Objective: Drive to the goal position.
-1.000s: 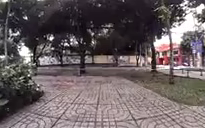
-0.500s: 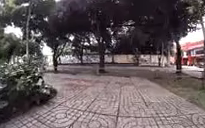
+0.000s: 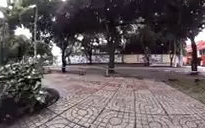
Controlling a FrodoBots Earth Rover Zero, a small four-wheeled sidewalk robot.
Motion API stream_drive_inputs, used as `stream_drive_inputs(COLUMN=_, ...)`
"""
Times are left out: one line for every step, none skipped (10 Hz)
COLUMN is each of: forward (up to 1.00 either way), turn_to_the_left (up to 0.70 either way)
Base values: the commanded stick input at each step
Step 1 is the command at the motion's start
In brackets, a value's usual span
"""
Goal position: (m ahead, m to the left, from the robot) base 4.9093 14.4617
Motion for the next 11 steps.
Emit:
stream_drive_inputs(forward=0.70, turn_to_the_left=0.00)
stream_drive_inputs(forward=0.70, turn_to_the_left=0.00)
stream_drive_inputs(forward=0.70, turn_to_the_left=-0.13)
stream_drive_inputs(forward=0.70, turn_to_the_left=-0.27)
stream_drive_inputs(forward=0.70, turn_to_the_left=-0.03)
stream_drive_inputs(forward=0.70, turn_to_the_left=0.00)
stream_drive_inputs(forward=0.70, turn_to_the_left=0.00)
stream_drive_inputs(forward=0.70, turn_to_the_left=0.00)
stream_drive_inputs(forward=0.70, turn_to_the_left=0.00)
stream_drive_inputs(forward=0.70, turn_to_the_left=0.00)
stream_drive_inputs(forward=0.70, turn_to_the_left=0.00)
